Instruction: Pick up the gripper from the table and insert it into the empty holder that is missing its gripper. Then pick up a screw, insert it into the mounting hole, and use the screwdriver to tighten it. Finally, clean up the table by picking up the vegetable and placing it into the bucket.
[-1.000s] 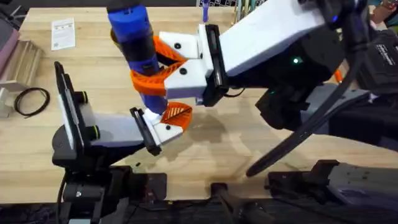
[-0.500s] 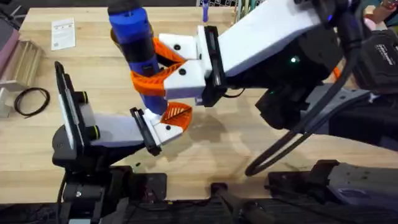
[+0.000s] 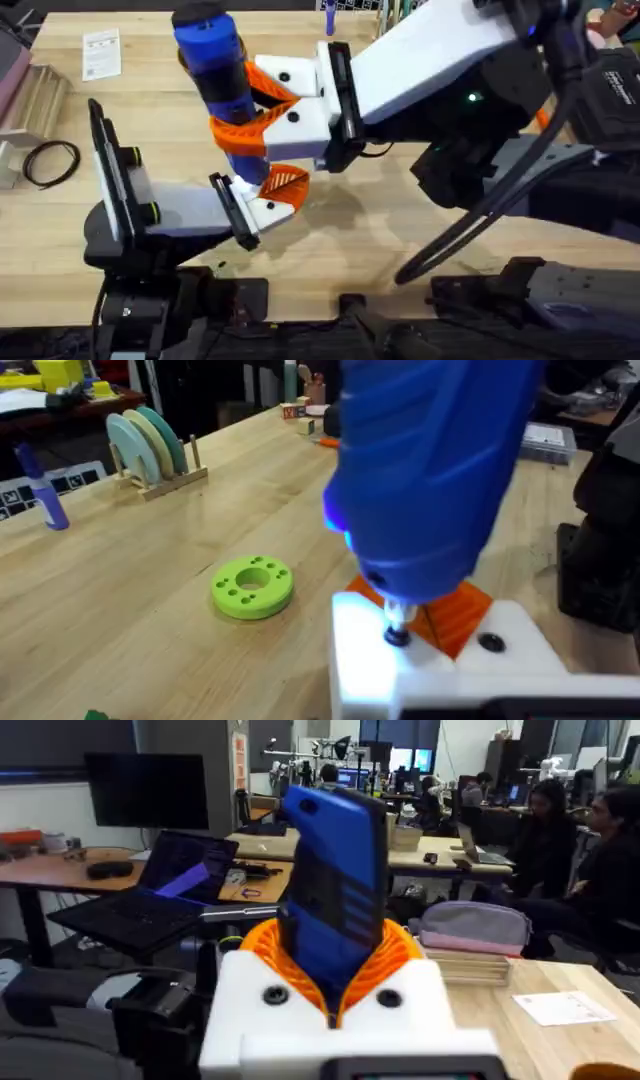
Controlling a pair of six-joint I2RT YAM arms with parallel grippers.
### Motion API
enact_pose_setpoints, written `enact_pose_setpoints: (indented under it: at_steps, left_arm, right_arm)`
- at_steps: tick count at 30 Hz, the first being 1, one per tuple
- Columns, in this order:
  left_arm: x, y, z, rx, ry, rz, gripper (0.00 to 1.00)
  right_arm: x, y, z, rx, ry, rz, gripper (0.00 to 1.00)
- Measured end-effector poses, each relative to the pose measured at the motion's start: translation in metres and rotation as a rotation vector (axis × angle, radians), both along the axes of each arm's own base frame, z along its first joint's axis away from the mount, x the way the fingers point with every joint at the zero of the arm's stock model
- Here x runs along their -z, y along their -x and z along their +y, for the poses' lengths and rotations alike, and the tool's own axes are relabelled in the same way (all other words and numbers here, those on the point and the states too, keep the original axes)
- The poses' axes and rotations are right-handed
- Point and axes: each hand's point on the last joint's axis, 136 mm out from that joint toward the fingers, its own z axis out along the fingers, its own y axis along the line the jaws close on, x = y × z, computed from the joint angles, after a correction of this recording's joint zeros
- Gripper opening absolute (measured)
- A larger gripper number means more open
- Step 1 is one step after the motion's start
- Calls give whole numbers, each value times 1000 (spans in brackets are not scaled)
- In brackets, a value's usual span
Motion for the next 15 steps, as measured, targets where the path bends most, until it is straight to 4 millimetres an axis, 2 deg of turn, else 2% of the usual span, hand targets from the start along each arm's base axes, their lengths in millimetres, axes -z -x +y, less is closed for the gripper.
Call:
enact_pose_setpoints:
  at_steps: [11, 13, 15]
  left_arm:
    - [0, 0, 0, 1, 0, -1, 4]
    - [0, 0, 0, 1, 0, -1, 4]
    - [0, 0, 0, 1, 0, 0, 4]
  right_arm:
    - [-1, 1, 0, -8, 0, -3, 24]
    - [-3, 2, 1, -12, -1, -7, 24]
    - [-14, 1, 2, -14, -20, -28, 24]
